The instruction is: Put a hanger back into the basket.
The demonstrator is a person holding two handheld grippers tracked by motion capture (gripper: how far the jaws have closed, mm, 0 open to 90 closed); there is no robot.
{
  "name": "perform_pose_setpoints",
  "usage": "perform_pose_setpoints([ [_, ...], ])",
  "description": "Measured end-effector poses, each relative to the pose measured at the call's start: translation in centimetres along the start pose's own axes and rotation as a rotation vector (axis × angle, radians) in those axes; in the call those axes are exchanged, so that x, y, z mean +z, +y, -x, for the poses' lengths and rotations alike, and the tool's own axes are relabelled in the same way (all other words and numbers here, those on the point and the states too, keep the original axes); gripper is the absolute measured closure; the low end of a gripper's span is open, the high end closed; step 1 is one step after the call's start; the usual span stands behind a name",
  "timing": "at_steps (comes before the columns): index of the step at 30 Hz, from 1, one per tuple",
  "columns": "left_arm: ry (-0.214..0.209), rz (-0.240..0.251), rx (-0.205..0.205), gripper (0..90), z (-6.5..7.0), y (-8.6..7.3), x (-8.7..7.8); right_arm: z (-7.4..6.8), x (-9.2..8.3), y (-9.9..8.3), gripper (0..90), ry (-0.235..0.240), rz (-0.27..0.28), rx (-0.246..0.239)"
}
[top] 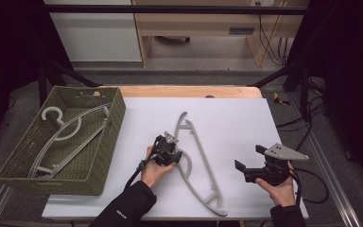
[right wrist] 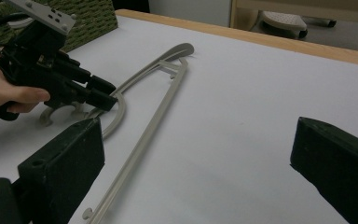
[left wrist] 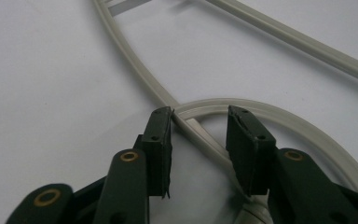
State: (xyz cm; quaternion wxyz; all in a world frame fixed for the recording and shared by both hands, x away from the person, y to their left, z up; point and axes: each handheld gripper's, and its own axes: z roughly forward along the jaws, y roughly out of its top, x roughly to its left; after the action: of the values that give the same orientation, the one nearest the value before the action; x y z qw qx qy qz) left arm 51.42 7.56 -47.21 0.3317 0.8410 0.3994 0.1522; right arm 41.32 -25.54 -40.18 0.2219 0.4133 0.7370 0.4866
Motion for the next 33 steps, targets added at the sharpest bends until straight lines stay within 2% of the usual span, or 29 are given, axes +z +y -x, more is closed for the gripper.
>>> perform_pose_setpoints([
  [4, 0.013, 0.003, 0.003, 63.2, -0.2, 0.3, 0.1, -0.3, 0.4, -0.1, 4.9, 0.007, -0.013, -0.007],
  [6, 0.016, 0.004, 0.002, 63.8, -0.2, 0.3, 0.1, -0.6, 0.7, -0.2, 7.9, 0.016, -0.022, -0.014],
  [7, 0.021, 0.021, 0.014, 66.0, -0.2, 0.3, -0.2, -0.8, 0.9, -0.3, 12.0, 0.023, -0.032, -0.019],
  [8, 0.026, 0.034, 0.015, 72.2, -0.2, 0.4, -0.4, -1.0, 1.1, -0.4, 17.1, 0.03, -0.041, -0.025],
  [10, -0.002, 0.066, 0.016, 88.3, -0.3, 0.4, -1.3, -1.5, 1.7, -0.8, 26.0, 0.049, -0.082, -0.039],
  [11, -0.004, 0.08, 0.03, 89.5, -0.4, 0.4, -1.7, -1.7, 2.0, -1.0, 30.7, 0.057, -0.103, -0.06],
  [12, -0.004, 0.08, 0.03, 89.7, -0.4, 0.4, -1.7, -1.7, 2.0, -1.0, 30.7, 0.057, -0.103, -0.06],
  [13, -0.027, 0.091, 0.043, 89.8, -0.3, 0.3, -2.7, -2.2, 2.5, -1.4, 38.1, 0.071, -0.143, -0.081],
  [14, -0.038, 0.088, 0.053, 89.8, -0.1, 0.1, -3.2, -2.4, 2.7, -1.6, 43.1, 0.077, -0.16, -0.076],
  [15, -0.05, 0.095, 0.064, 89.9, 0.1, -0.1, -3.7, -2.5, 2.8, -1.8, 46.6, 0.095, -0.174, -0.074],
  [19, -0.093, 0.08, 0.132, 90.0, 1.5, -1.6, -4.9, -3.1, 3.1, -2.5, 62.5, 0.106, -0.212, -0.061],
  [21, -0.111, 0.065, 0.152, 90.0, 2.0, -2.4, -5.4, -3.2, 3.2, -3.0, 71.1, 0.111, -0.233, -0.054],
  [23, -0.13, 0.069, 0.157, 90.0, 2.2, -3.2, -6.1, -3.2, 3.3, -3.4, 77.7, 0.118, -0.261, -0.061],
  [27, -0.137, 0.056, 0.171, 90.0, 2.3, -4.7, -7.3, -3.6, 3.6, -4.4, 88.0, 0.149, -0.316, -0.059],
  [29, -0.135, 0.064, 0.164, 90.0, 2.0, -5.3, -7.9, -3.9, 3.9, -4.8, 90.0, 0.175, -0.343, -0.055],
  [32, -0.132, 0.071, 0.148, 90.0, 1.5, -5.8, -8.5, -4.4, 4.5, -5.4, 90.0, 0.202, -0.373, -0.077],
  [33, -0.126, 0.076, 0.129, 90.0, 1.1, -6.2, -9.0, -4.6, 4.7, -5.5, 90.0, 0.21, -0.387, -0.078],
])
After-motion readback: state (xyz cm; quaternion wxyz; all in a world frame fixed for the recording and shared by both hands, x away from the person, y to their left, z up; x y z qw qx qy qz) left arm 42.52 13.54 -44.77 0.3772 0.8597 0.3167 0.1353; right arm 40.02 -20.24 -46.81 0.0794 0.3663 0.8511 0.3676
